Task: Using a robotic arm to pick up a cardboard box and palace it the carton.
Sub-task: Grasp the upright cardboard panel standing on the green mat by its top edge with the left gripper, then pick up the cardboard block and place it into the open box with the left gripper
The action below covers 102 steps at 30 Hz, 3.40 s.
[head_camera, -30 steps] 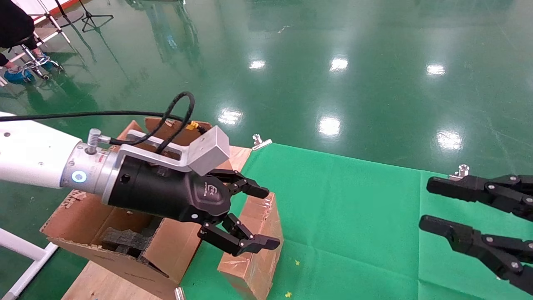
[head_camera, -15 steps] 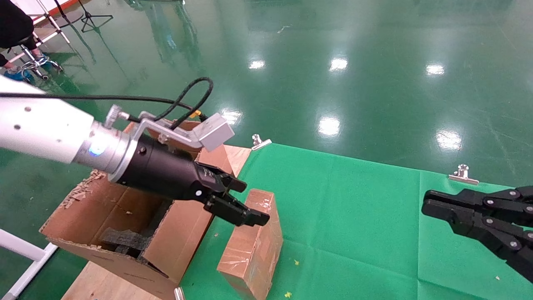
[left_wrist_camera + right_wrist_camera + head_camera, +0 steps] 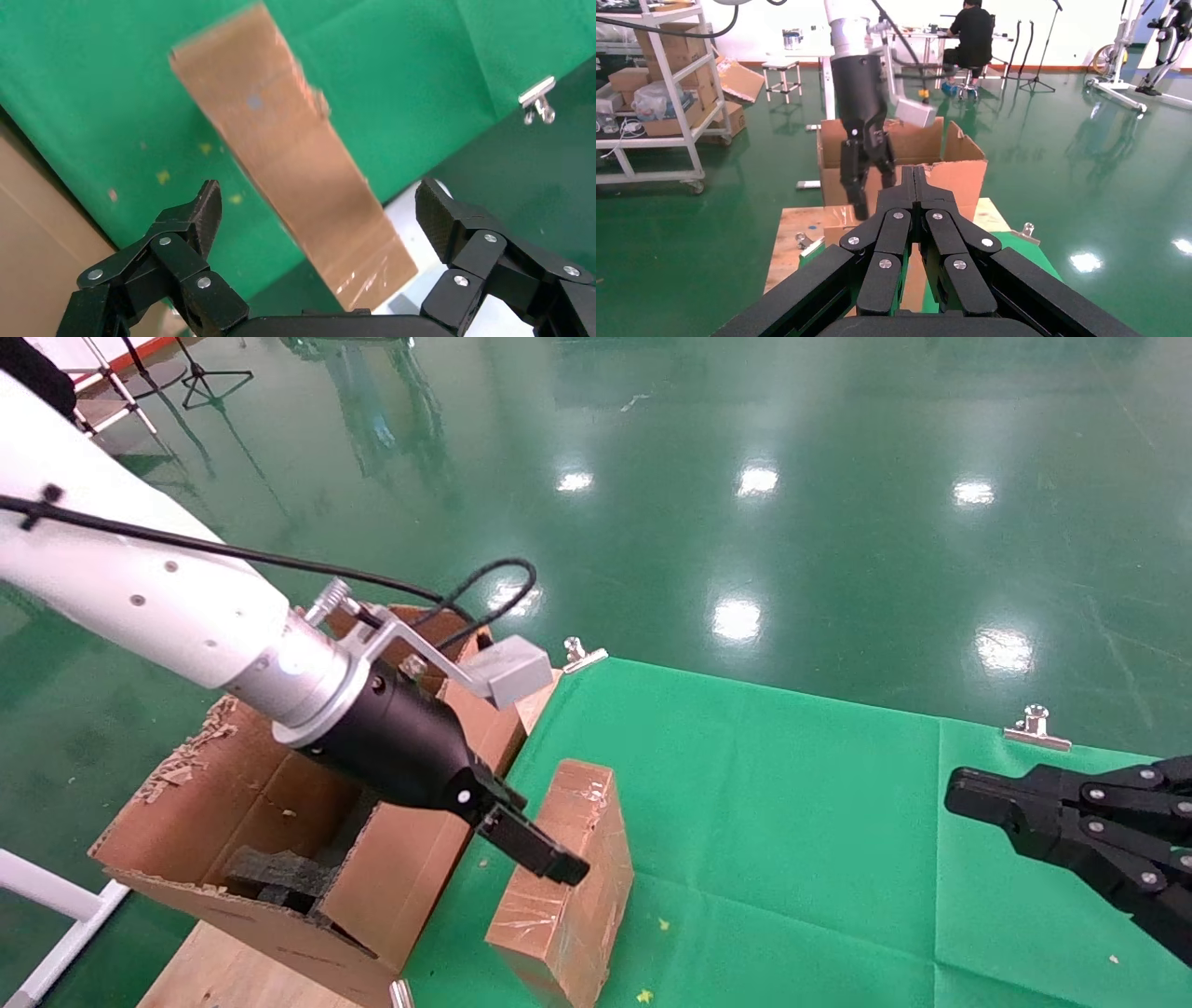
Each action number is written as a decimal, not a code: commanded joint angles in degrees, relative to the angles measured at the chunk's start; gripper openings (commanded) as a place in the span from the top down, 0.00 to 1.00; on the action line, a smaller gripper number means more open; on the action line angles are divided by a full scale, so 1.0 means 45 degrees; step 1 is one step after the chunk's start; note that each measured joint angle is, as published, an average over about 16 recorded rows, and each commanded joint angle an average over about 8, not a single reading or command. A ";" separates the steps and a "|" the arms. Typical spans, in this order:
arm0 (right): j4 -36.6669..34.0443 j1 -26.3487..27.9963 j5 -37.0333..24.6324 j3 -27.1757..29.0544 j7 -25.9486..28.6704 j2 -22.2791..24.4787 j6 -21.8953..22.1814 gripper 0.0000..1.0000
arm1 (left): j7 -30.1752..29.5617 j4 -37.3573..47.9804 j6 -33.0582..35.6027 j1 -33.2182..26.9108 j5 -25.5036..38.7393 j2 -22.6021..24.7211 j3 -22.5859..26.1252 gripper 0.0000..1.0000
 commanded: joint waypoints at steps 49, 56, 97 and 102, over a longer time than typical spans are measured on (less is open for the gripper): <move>-0.0004 -0.0003 0.0001 0.0001 -0.0001 0.0002 0.0004 0.00 | -0.1121 0.0090 -0.0424 -0.0835 -0.0077 0.1071 0.2842 1.00; -0.0003 -0.0003 0.0002 0.0000 -0.0001 0.0002 0.0003 0.00 | -0.1116 0.0098 -0.0425 -0.0829 -0.0080 0.1061 0.2831 1.00; -0.0004 -0.0002 0.0003 -0.0001 -0.0002 0.0002 0.0004 0.00 | 0.4571 0.7160 -0.2161 -0.4959 0.4202 -0.3034 0.1567 1.00; -0.0004 -0.0002 0.0003 -0.0001 -0.0002 0.0002 0.0004 0.00 | 0.5607 0.8941 -0.2527 -0.4456 0.4094 -0.2945 0.1678 1.00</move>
